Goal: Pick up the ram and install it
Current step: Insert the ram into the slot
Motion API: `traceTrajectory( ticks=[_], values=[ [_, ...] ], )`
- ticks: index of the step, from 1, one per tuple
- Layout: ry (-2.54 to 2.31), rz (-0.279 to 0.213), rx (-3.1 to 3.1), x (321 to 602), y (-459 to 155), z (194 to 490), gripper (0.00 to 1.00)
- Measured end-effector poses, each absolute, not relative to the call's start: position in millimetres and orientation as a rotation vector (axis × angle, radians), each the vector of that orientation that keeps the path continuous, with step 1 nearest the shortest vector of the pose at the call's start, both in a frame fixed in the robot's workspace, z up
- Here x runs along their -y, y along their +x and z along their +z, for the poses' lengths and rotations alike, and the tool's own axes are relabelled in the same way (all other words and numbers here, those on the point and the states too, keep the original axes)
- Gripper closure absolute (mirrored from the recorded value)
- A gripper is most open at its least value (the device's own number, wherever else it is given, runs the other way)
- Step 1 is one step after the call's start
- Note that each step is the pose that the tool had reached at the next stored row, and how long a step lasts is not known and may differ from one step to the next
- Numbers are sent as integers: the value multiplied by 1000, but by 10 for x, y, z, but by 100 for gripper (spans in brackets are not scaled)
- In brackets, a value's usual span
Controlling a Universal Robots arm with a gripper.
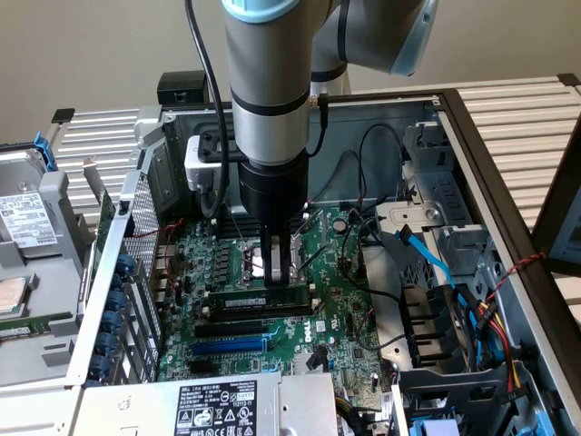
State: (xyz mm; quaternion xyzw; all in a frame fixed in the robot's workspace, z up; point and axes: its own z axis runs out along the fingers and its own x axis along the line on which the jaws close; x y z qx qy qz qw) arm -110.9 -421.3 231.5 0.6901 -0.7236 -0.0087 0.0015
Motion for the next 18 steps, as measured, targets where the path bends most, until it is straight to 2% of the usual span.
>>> traceTrajectory(
  ticks=[18],
  values=[
    [2166, -27, 2271, 4213, -1109, 2306, 88]
  ],
)
